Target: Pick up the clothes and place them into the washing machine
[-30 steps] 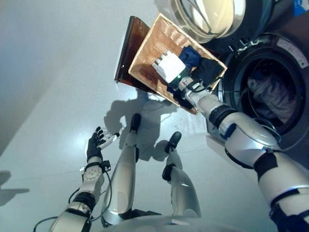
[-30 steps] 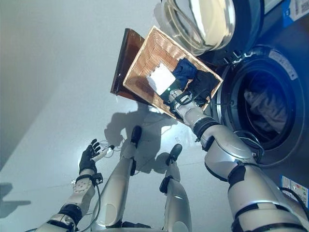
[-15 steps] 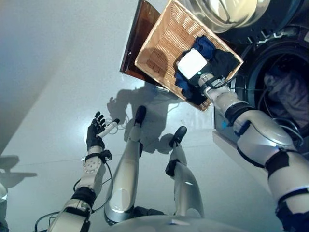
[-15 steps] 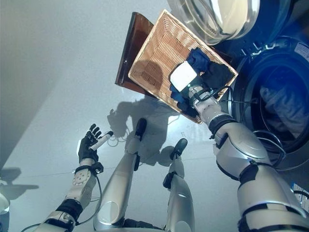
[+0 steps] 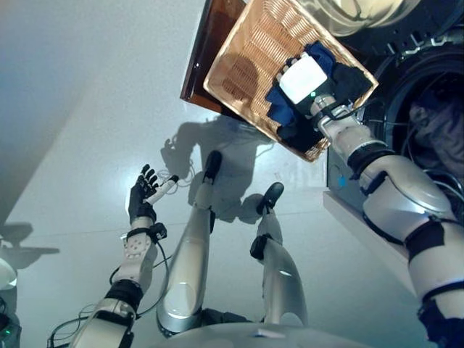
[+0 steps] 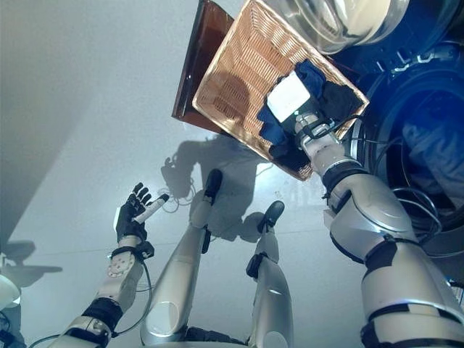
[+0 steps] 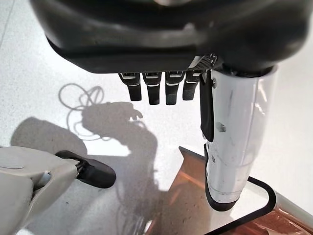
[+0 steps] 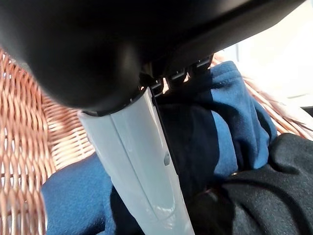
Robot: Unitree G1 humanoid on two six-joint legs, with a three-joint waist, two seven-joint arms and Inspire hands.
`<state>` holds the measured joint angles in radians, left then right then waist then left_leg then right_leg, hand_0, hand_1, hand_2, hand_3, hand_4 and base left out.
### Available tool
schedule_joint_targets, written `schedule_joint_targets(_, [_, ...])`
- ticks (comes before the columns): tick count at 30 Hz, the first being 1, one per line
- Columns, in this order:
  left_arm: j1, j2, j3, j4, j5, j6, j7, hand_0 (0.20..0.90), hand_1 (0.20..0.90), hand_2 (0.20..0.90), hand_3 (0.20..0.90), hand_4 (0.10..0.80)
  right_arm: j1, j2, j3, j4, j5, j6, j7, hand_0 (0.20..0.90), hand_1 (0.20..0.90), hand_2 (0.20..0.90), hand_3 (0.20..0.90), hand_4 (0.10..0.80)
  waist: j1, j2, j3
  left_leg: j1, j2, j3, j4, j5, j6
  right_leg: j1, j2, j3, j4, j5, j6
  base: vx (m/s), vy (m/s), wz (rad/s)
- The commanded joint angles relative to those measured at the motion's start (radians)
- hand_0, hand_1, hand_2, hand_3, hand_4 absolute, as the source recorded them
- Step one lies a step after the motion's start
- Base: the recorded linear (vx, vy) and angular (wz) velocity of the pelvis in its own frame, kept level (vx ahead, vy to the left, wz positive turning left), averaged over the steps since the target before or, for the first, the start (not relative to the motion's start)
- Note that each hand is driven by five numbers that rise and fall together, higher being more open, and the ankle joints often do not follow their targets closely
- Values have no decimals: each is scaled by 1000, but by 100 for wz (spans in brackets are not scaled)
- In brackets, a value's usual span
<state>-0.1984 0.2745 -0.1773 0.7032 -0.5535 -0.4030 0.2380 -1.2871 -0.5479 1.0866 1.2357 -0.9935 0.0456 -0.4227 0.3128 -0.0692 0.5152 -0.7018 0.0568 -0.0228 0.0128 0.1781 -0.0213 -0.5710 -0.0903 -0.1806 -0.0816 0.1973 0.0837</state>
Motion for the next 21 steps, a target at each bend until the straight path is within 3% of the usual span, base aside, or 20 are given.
schedule_joint_targets(1, [60, 49, -40, -114, -1, -59, -5, 900, 900, 900, 900, 800, -202, -103, -1, 12, 54, 65, -60, 900, 900, 900, 900, 800, 22, 90, 5, 3, -31, -26, -100, 50, -80, 80, 4, -17, 63, -43, 43, 0, 0, 0])
schedule_joint_targets(12, [52, 53, -39, -105, -7, -55, 3, 900, 900, 900, 900, 800, -274, -80, 7, 5, 96, 60, -66, 900, 900, 900, 900, 800, 30, 86, 5, -27, -40, -43, -100, 52, -82, 66, 4, -36, 59, -45, 45, 2, -7, 8])
schedule_joint_targets(13, [51, 54, -41, -105, -7, -55, 3, 900, 900, 900, 900, 800, -278, -79, 8, 8, 100, 61, -68, 510, 510, 510, 510, 522, 31, 86, 5, -29, -42, -44, -100, 53, -82, 66, 4, -37, 59, -45, 45, 4, -7, 7])
schedule_joint_targets(14, [52, 55, -41, -107, -8, -55, 4, 900, 900, 900, 900, 800, -284, -77, 9, 10, 104, 62, -67, 411, 411, 411, 411, 451, 32, 86, 5, -31, -42, -45, -100, 53, -83, 65, 3, -39, 59, -46, 45, 5, -10, 5])
schedule_joint_targets(15, [53, 56, -38, -107, -7, -56, 5, 900, 900, 900, 900, 800, -290, -75, 9, 12, 110, 61, -69, 200, 200, 200, 200, 300, 33, 85, 5, -33, -43, -47, -100, 53, -83, 65, 4, -40, 58, -46, 45, 1, -5, 3])
schedule_joint_targets(21, [55, 53, -34, -110, -9, -54, 11, 900, 900, 900, 900, 800, -290, -66, 7, 1, 108, 65, -72, 200, 200, 200, 200, 300, 29, 83, 5, -37, -46, -49, -100, 51, -81, 64, 3, -43, 58, -48, 45, 0, 3, 1])
